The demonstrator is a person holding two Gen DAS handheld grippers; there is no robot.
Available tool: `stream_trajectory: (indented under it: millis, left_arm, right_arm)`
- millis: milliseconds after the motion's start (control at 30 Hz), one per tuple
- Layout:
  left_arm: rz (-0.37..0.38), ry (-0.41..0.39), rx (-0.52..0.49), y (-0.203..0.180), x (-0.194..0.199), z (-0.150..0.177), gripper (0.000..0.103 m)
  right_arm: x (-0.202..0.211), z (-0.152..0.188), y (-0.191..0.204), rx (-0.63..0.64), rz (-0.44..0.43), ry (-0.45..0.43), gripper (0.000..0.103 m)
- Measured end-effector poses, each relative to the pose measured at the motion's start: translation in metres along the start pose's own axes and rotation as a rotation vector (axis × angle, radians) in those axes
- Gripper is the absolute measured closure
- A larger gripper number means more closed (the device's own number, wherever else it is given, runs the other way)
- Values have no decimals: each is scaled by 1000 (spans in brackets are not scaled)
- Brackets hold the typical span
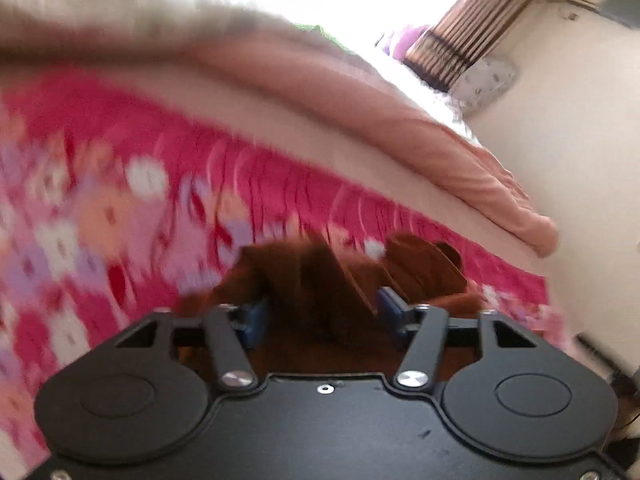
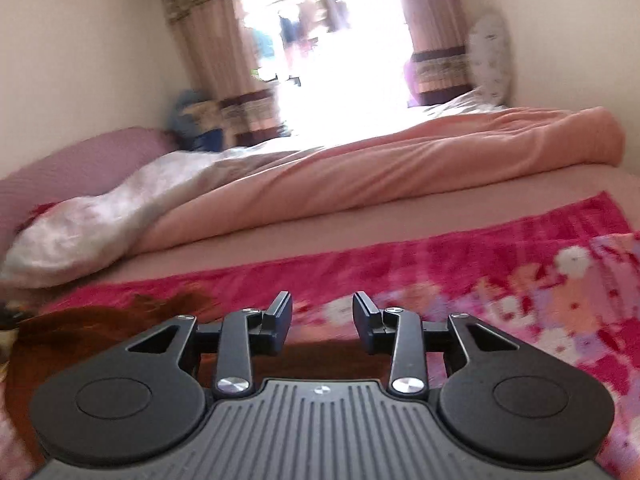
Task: Fold large clothes
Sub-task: 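Open both grippers and release the folded hem onto the jacket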
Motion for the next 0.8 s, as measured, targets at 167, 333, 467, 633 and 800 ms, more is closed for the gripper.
stream_trajectory:
  millis: [167,333,467,633,800]
  left_arm:
    - [-76,-80,131,26,13,-11,45]
    - [-107,-62,10,13,30,24,44]
    - [-196,-59,-137,-4,44,76,43]
    - [-157,-32,-309,-56,45,146,42]
    - [-121,30,-436,-106,7,205,41]
  right_arm:
    - [13,25,42,-8,-166,54,61]
    - [-3,59,76,60,-138,192,66]
    - [-25,77,88,129,-18,292,67]
    - [-39,86,93,136,36,328,67]
    - [-40,91,94,119,52,333,67]
Point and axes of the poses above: each gripper's, at about its wrist camera, not at the fingertips, and x roughly against the way its jaws point, y to its left, z to its underside, the point moved 4 cm from there along -x, roughly the way its jaws point, and after that the axes turned 10 degrees about x, right-handed, at the moved point
